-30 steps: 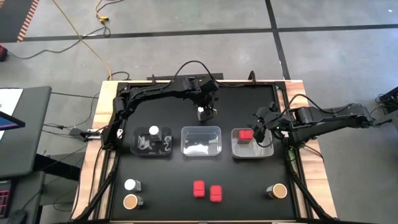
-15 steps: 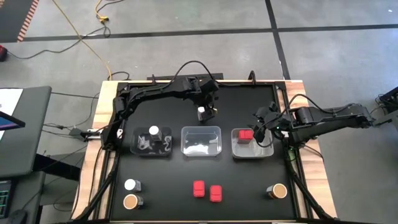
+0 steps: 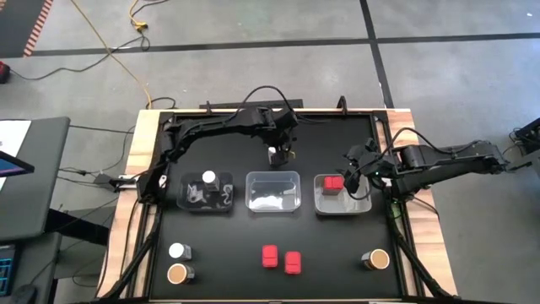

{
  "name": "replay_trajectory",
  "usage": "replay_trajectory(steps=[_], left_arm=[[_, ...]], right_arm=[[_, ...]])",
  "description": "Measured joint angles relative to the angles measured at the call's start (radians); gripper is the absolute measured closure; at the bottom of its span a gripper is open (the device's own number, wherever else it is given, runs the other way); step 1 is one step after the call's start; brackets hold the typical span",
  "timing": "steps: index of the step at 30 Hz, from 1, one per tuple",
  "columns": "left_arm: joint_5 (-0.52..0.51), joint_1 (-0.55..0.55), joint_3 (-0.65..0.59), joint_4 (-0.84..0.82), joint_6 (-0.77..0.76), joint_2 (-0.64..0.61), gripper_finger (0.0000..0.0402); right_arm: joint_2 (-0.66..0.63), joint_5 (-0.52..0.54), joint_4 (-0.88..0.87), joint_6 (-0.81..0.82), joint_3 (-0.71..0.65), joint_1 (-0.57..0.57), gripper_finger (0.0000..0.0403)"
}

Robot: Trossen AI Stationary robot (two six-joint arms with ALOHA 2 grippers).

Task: Sort spices by type
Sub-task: Put the top right white seasoning bottle into the black bin

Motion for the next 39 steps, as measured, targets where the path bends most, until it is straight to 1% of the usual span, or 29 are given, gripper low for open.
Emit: replay_trajectory(steps=[11, 16, 25, 30, 39], left_arm=[[-0.012, 0.001, 0.000, -0.075, -0.024, 0.076, 0.0077], [-0.015, 0.002, 0.000, -0.124, -0.023, 0.080, 0.0077], [-0.015, 0.002, 0.000, -0.128, -0.016, 0.080, 0.0078], [-0.015, 0.002, 0.000, -0.127, -0.016, 0.080, 0.0095], [-0.015, 0.003, 0.000, -0.127, -0.016, 0.080, 0.0143]], right_arm=[[0.000, 0.001, -0.003, 0.000, 0.000, 0.000, 0.0085], [0.000, 0.002, -0.005, 0.002, 0.000, 0.000, 0.0085], [0.000, 0.003, -0.007, 0.002, 0.000, -0.028, 0.0085], [0.000, 0.003, -0.007, 0.001, 0.000, -0.033, 0.0085], [0.000, 0.003, -0.007, 0.000, 0.000, -0.033, 0.0085]])
